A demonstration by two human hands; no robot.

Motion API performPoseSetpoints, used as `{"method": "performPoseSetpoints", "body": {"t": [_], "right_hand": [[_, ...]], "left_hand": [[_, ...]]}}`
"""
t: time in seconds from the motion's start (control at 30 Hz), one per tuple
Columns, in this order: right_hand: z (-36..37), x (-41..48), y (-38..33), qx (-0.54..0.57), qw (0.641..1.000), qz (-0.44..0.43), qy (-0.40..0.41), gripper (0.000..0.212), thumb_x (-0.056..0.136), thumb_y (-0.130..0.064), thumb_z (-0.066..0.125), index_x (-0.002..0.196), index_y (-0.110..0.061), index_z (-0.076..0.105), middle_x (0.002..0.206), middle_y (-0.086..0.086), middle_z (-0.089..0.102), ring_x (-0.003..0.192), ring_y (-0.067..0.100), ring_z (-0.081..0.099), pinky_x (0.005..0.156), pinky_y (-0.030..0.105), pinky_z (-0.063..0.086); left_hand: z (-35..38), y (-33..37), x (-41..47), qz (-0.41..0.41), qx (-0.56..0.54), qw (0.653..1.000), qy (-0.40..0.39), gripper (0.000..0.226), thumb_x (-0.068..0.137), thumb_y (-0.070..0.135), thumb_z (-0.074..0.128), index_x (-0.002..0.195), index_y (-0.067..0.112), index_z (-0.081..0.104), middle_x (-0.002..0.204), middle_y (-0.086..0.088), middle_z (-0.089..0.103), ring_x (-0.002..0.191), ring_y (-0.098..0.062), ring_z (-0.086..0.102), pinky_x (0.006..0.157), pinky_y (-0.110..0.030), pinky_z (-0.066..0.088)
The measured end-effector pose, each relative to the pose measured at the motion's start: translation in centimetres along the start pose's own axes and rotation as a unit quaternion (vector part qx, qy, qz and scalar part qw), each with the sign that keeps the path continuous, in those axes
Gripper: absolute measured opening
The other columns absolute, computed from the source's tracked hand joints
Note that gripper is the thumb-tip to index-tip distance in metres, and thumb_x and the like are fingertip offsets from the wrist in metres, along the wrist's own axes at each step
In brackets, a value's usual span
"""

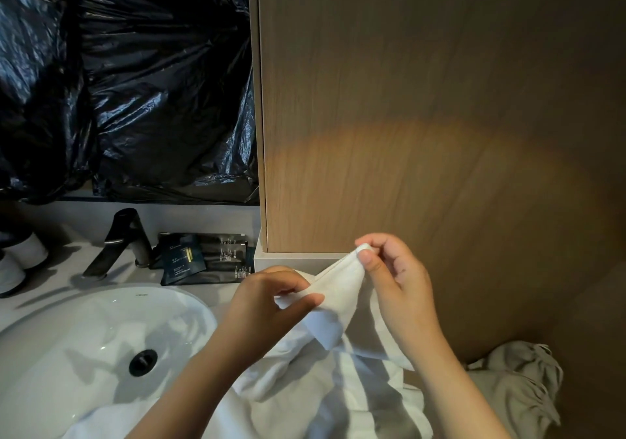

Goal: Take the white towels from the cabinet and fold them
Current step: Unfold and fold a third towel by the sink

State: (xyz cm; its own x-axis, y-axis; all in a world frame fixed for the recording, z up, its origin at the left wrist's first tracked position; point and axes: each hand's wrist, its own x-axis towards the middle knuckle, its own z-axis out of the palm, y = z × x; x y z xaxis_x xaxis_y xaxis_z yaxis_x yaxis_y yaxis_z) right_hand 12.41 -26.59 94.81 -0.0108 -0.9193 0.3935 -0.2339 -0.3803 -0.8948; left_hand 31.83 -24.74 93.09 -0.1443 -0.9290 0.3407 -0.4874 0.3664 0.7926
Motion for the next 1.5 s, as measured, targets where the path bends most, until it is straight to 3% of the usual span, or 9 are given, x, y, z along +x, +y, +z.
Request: {"method": "performPoseSetpoints", "body": {"t": [0.23, 0.43, 0.67, 0.8, 0.97, 1.07, 1.3, 1.4, 1.5], "right_hand": [[-2.9, 3.1, -2.5, -0.058, 0.994, -0.090, 0.006, 0.015, 0.096, -0.022, 0.052, 0.103, -0.027, 0.064, 0.091, -0.020, 0.063, 0.084, 0.002, 0.059, 0.069, 0.012, 0.044], [-5.4, 5.6, -4.0, -0.096, 0.988, -0.116, 0.033, 0.015, 0.099, -0.015, 0.053, 0.105, -0.021, 0.065, 0.094, -0.017, 0.063, 0.093, 0.006, 0.060, 0.082, 0.030, 0.048], [-7.8, 7.6, -4.6, -0.125, 0.979, -0.141, 0.077, 0.012, 0.099, -0.015, 0.052, 0.103, -0.020, 0.063, 0.095, -0.016, 0.062, 0.091, -0.002, 0.057, 0.080, 0.014, 0.044], [-8.3, 8.1, -4.4, -0.130, 0.978, -0.133, 0.089, 0.012, 0.100, -0.017, 0.052, 0.102, -0.022, 0.063, 0.096, -0.020, 0.061, 0.093, -0.004, 0.057, 0.079, 0.010, 0.044], [-8.6, 8.3, -3.8, -0.134, 0.977, -0.124, 0.113, 0.013, 0.100, -0.016, 0.050, 0.102, -0.021, 0.062, 0.096, -0.020, 0.060, 0.092, -0.009, 0.055, 0.077, 0.003, 0.038], [-9.1, 8.5, -3.5, -0.137, 0.976, -0.112, 0.126, 0.013, 0.100, -0.018, 0.050, 0.103, -0.024, 0.061, 0.097, -0.022, 0.059, 0.094, -0.009, 0.055, 0.079, 0.004, 0.040], [-10.1, 10.3, -3.9, -0.135, 0.971, -0.112, 0.160, 0.012, 0.101, -0.023, 0.049, 0.105, -0.027, 0.059, 0.098, -0.024, 0.058, 0.095, -0.011, 0.054, 0.079, 0.002, 0.042], [-11.0, 11.7, -4.6, -0.134, 0.968, -0.114, 0.180, 0.012, 0.101, -0.027, 0.049, 0.107, -0.027, 0.059, 0.099, -0.024, 0.058, 0.095, -0.012, 0.054, 0.078, 0.001, 0.043], [-12.3, 13.3, -5.2, -0.123, 0.960, -0.120, 0.220, 0.013, 0.101, -0.028, 0.049, 0.107, -0.026, 0.060, 0.098, -0.022, 0.059, 0.095, -0.007, 0.056, 0.081, 0.011, 0.045]], "left_hand": [[0.4, -2.0, 0.5, 0.022, -0.005, 1.000, -0.001, 0.007, 0.075, 0.019, 0.080, 0.071, 0.014, 0.077, 0.075, 0.007, 0.069, 0.075, -0.011, 0.064, 0.070, -0.029, 0.051], [-0.6, -4.0, 3.3, -0.074, 0.039, 0.995, -0.056, 0.004, 0.077, 0.021, 0.080, 0.074, 0.019, 0.080, 0.079, 0.009, 0.070, 0.077, -0.009, 0.065, 0.078, -0.028, 0.049], [-1.4, -5.7, 4.6, -0.098, 0.094, 0.989, -0.054, 0.011, 0.078, 0.028, 0.079, 0.071, 0.018, 0.079, 0.075, 0.005, 0.070, 0.071, -0.006, 0.062, 0.070, -0.027, 0.046], [-2.0, -6.5, 5.0, -0.105, 0.103, 0.989, -0.029, 0.011, 0.079, 0.030, 0.077, 0.069, 0.028, 0.078, 0.072, 0.010, 0.070, 0.066, 0.002, 0.060, 0.063, -0.017, 0.043], [-3.4, -7.1, 5.7, -0.120, 0.122, 0.985, 0.008, 0.017, 0.082, 0.032, 0.074, 0.067, 0.025, 0.075, 0.063, 0.002, 0.067, 0.054, -0.008, 0.058, 0.053, -0.029, 0.048], [-4.1, -7.5, 6.1, -0.139, 0.140, 0.980, 0.019, 0.012, 0.082, 0.025, 0.075, 0.071, 0.022, 0.076, 0.056, 0.005, 0.066, 0.048, -0.006, 0.057, 0.048, -0.018, 0.044], [-4.8, -7.7, 7.6, -0.153, 0.187, 0.969, 0.056, 0.008, 0.085, 0.022, 0.073, 0.088, 0.016, 0.077, 0.072, 0.007, 0.068, 0.066, -0.003, 0.060, 0.055, -0.012, 0.039], [-6.3, -6.3, 9.3, -0.125, 0.151, 0.973, 0.125, 0.007, 0.085, 0.021, 0.072, 0.090, 0.017, 0.076, 0.073, 0.012, 0.067, 0.069, -0.004, 0.061, 0.059, -0.015, 0.043], [-9.0, -3.8, 12.0, -0.085, 0.114, 0.971, 0.193, 0.007, 0.083, 0.023, 0.073, 0.090, 0.024, 0.073, 0.076, 0.013, 0.067, 0.073, -0.007, 0.062, 0.061, -0.018, 0.048]]}}
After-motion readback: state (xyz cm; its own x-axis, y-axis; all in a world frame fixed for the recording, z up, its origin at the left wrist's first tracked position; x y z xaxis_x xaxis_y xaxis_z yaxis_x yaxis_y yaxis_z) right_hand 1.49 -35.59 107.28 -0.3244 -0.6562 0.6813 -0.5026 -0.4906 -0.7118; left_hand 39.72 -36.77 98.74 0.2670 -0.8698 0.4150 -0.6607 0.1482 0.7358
